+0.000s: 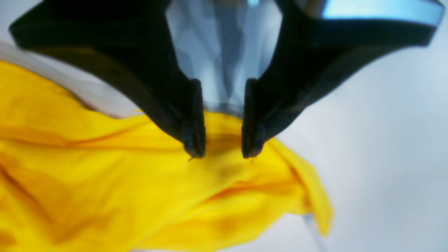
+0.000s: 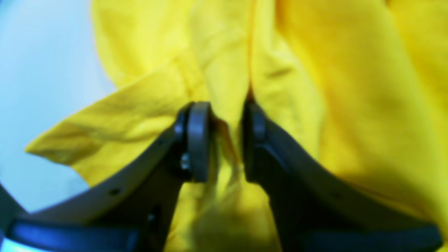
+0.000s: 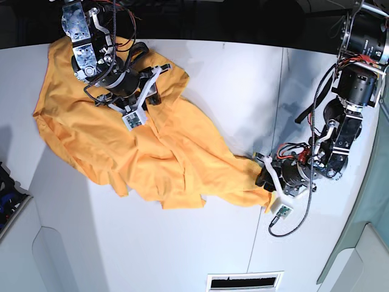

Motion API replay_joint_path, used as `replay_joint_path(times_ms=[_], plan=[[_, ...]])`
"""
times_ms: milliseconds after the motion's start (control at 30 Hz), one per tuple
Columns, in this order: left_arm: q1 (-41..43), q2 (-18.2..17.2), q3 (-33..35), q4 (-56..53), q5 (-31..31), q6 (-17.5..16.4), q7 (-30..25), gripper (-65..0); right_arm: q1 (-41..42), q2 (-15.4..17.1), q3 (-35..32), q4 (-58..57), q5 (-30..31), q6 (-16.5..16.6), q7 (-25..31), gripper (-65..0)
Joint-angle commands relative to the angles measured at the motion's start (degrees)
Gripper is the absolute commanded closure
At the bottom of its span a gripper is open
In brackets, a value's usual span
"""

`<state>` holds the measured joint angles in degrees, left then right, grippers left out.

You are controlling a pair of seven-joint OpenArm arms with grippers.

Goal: Layout the t-shirt on the table in an organized manner, then fold the t-shirt properly
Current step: 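Release and regrasp the shirt with both grippers to spread it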

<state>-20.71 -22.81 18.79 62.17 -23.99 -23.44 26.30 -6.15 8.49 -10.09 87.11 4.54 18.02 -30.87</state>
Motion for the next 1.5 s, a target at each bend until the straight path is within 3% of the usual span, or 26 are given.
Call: replay_joint_path(times_ms=[0,67,200,267,433,700,833,933,1067,1133,1233,1400,1467], plan=[[-1.62,0.24,-0.37,0.90,-1.14,-1.14,-1.25,-21.5,1.44,0.35,1.03,2.32,0.37,-0.46,1.29,-17.0],[-1.31,1.75,-0.37,0.90,-1.62,-1.92,-1.22,-21.5,3.13,0.04,3.41,3.21,0.39,-2.47,1.01,-17.6],[-1.18,3.96,-0.37,1.38,-1.95,-1.88,-1.18,-21.5,8.02,-0.94,10.36,2.93,0.44,-5.25,0.31,-30.7],[-1.18,4.11,-0.37,1.90,-1.99,-1.90,-1.20,-21.5,10.82,-1.05,13.86,2.14,0.68,-6.49,-0.15,-34.0],[-1.18,3.89,-0.37,4.37,-1.95,-1.88,-0.26,-21.5,19.30,-0.22,21.05,-4.81,3.67,-5.31,-0.17,-33.9],[-1.03,3.93,-0.37,4.61,-2.78,-1.95,0.33,-21.5,28.89,2.43,21.70,-21.49,3.80,-3.19,6.03,-33.9],[-0.70,4.28,-0.37,4.61,-6.25,-4.74,0.31,-21.6,33.59,2.45,21.57,-32.63,1.70,0.81,9.66,-33.9],[0.55,4.87,-0.37,4.57,-6.21,-4.70,0.33,-26.2,35.98,2.43,21.57,-40.44,-0.28,4.39,11.87,-33.9],[3.17,5.22,-0.37,4.46,-5.81,-4.66,0.07,-31.9,36.41,2.08,21.57,-45.35,-0.22,11.91,12.44,-33.8],[4.74,5.44,-0.37,4.46,-4.20,-4.33,0.09,-31.8,36.04,1.79,21.55,-45.75,-0.24,12.46,12.41,-33.8],[6.95,5.49,-0.37,4.46,-1.03,-3.15,0.11,-31.8,35.80,1.88,21.53,-45.75,-0.28,12.22,12.41,-26.5],[10.97,3.78,-0.37,4.46,1.86,-2.51,0.76,-31.8,36.11,2.16,21.55,-45.70,-0.87,12.22,14.38,0.0],[12.17,2.23,-0.37,4.46,1.90,-2.51,0.76,-31.8,36.15,2.64,21.55,-45.68,-2.71,12.24,16.39,0.0]])
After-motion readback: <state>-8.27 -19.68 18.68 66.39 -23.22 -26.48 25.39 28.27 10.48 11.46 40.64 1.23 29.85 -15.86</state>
